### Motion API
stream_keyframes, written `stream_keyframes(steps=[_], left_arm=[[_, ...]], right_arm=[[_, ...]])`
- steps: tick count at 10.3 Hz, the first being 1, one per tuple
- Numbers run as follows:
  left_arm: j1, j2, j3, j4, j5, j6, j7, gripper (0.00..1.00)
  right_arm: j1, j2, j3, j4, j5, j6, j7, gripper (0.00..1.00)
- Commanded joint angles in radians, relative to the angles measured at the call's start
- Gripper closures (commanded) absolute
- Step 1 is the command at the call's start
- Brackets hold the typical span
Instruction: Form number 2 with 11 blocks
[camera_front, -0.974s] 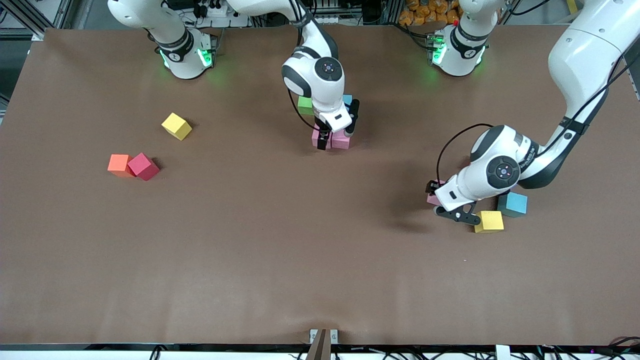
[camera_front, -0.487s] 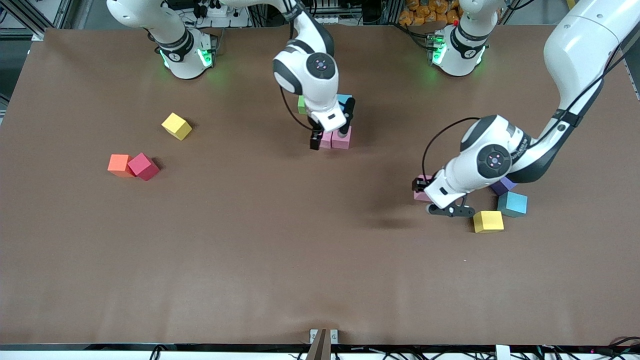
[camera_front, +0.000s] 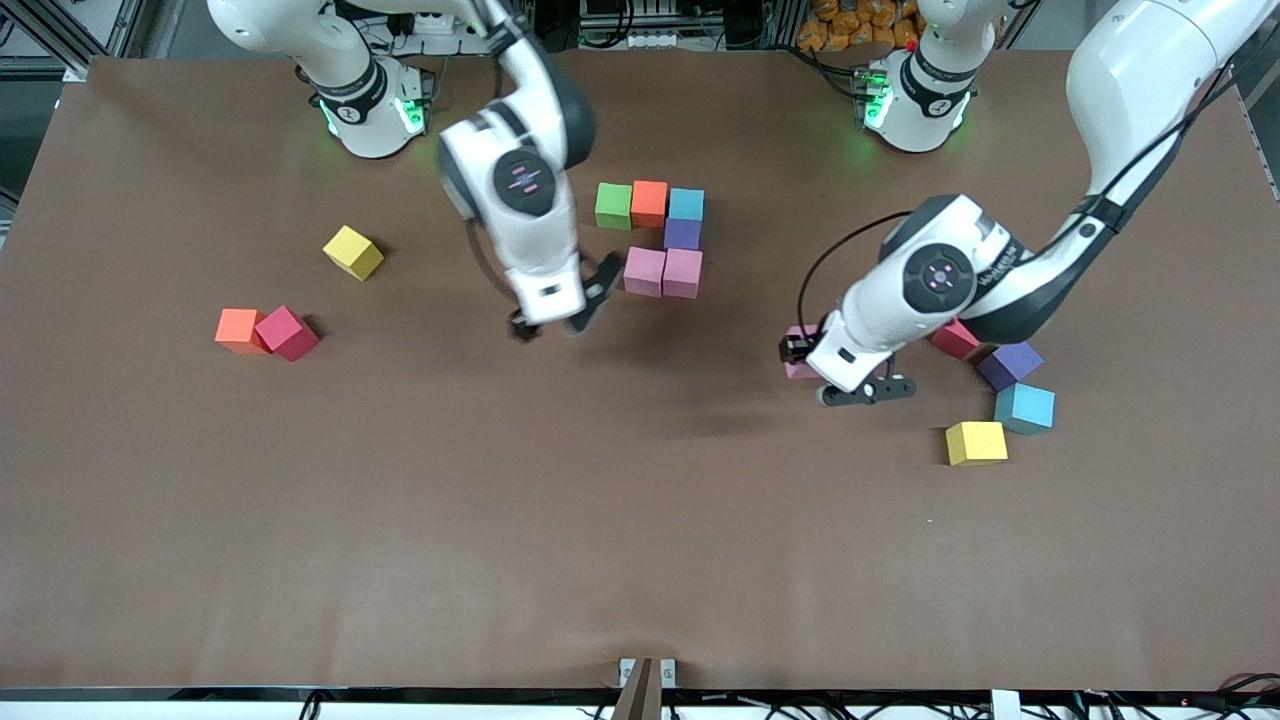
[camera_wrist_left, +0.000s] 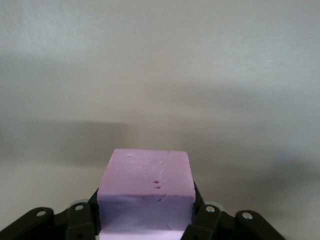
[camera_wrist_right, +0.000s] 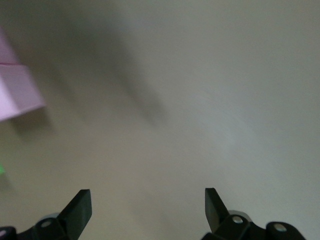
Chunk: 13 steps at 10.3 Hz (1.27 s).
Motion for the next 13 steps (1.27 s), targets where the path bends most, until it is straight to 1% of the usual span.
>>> stream_keyframes(steps=[1, 2, 4, 5, 6, 8, 9, 10, 11, 12, 13], left_arm=[[-0.099, -0.02, -0.009, 0.023, -0.02, -0.014, -0.24, 0.58], [-0.147, -0.012, -0.007, 0.049, -0.022, -0.014, -0.352, 0.58], [-0.237, 0.019, -0.003, 0.109, -0.035, 0.0, -0.559, 0.58], [-0.286, 0.026, 0.011, 0.141, -0.055, 0.009, -0.642, 0.58], [-0.346, 0.026, 0.039, 0.158, -0.07, 0.026, -0.734, 0.58], [-0.475, 0.026, 0.104, 0.183, -0.078, 0.064, -0.943, 0.58], [-0.539, 0.026, 0.143, 0.182, -0.075, 0.099, -1.038, 0.58], [-0.596, 0.026, 0.174, 0.178, -0.077, 0.164, -1.139, 0.58], [-0.656, 0.028, 0.219, 0.175, -0.074, 0.22, -1.251, 0.58], [-0.74, 0.031, 0.282, 0.177, -0.071, 0.256, -1.342, 0.58], [-0.815, 0.031, 0.342, 0.177, -0.072, 0.288, -1.417, 0.58]], right_arm=[[-0.026, -0.006, -0.104, -0.016, -0.009, -0.024, -0.003, 0.0], [-0.078, -0.014, -0.105, -0.017, -0.009, -0.043, 0.006, 0.0], [-0.216, -0.024, -0.101, -0.019, -0.006, -0.077, -0.006, 0.0], [-0.26, -0.034, -0.098, -0.029, -0.006, -0.089, -0.023, 0.0], [-0.3, -0.055, -0.098, -0.071, -0.006, -0.081, -0.051, 0.0], [-0.394, -0.089, -0.098, -0.158, -0.005, -0.042, -0.197, 0.0], [-0.432, -0.103, -0.098, -0.212, 0.0, -0.01, -0.259, 0.0], [-0.445, -0.119, -0.099, -0.277, 0.0, 0.023, -0.273, 0.0], [-0.449, -0.144, -0.101, -0.349, 0.001, 0.062, -0.275, 0.0], [-0.463, -0.156, -0.101, -0.405, 0.001, 0.114, -0.283, 0.0], [-0.491, -0.146, -0.101, -0.436, 0.001, 0.15, -0.309, 0.0]])
